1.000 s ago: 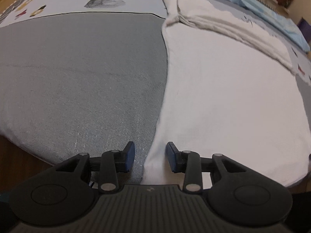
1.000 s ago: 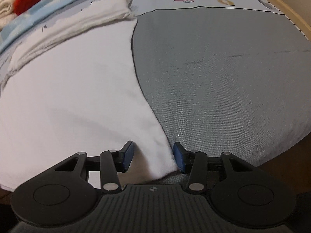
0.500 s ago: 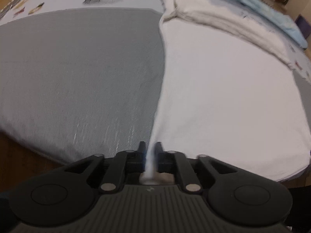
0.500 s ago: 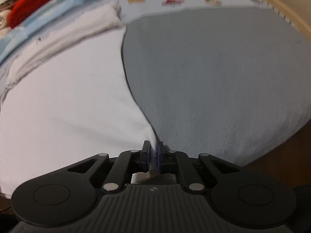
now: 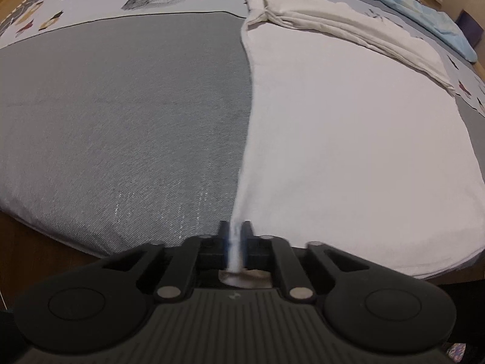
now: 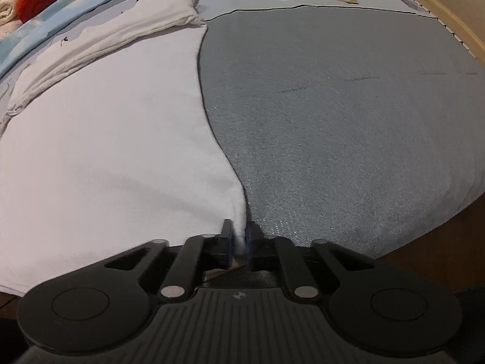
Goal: Fold small clothes
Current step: 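Grasp the shirt hem with the left gripper while the right gripper grasps it too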
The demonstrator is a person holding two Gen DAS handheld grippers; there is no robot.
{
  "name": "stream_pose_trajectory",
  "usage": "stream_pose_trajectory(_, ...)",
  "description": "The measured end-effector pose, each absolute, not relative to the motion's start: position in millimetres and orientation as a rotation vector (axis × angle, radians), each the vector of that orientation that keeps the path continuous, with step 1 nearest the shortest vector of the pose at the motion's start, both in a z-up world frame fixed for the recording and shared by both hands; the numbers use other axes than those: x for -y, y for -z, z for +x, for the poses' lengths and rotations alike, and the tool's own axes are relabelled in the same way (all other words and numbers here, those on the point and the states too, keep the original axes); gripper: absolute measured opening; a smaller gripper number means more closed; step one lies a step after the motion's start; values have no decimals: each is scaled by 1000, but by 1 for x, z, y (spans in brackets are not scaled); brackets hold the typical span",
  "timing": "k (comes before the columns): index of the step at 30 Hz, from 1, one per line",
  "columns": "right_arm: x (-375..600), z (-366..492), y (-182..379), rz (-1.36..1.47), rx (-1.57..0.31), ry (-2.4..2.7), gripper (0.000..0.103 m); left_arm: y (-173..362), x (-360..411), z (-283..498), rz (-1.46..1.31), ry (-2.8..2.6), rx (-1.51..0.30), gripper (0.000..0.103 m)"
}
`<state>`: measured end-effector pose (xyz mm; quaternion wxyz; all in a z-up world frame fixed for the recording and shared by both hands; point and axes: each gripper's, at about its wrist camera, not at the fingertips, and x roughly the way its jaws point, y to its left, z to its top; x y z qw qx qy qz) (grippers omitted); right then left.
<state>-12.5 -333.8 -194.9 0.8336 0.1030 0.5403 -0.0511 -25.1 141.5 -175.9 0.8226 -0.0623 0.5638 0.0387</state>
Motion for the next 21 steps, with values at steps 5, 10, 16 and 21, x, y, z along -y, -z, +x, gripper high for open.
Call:
stream_pose_trajectory(5,344,-19,173,279,-1025,105,6,160,-143,-28,-148,-76,-1121,5)
stream_pose_trajectory(10,339,-17,188,246,-1110,123,6,171,-140,-26,-124,-79,-1188,5)
stream_pose_trajectory(16,339,-19,192,246,-1144,140,8,176,-145,-29,-146,-137,-1231,48)
stream_pose_trajectory(21,334,-22,195,221,-1176,139,19,178,-138,-32,-111,-83,-1229,16)
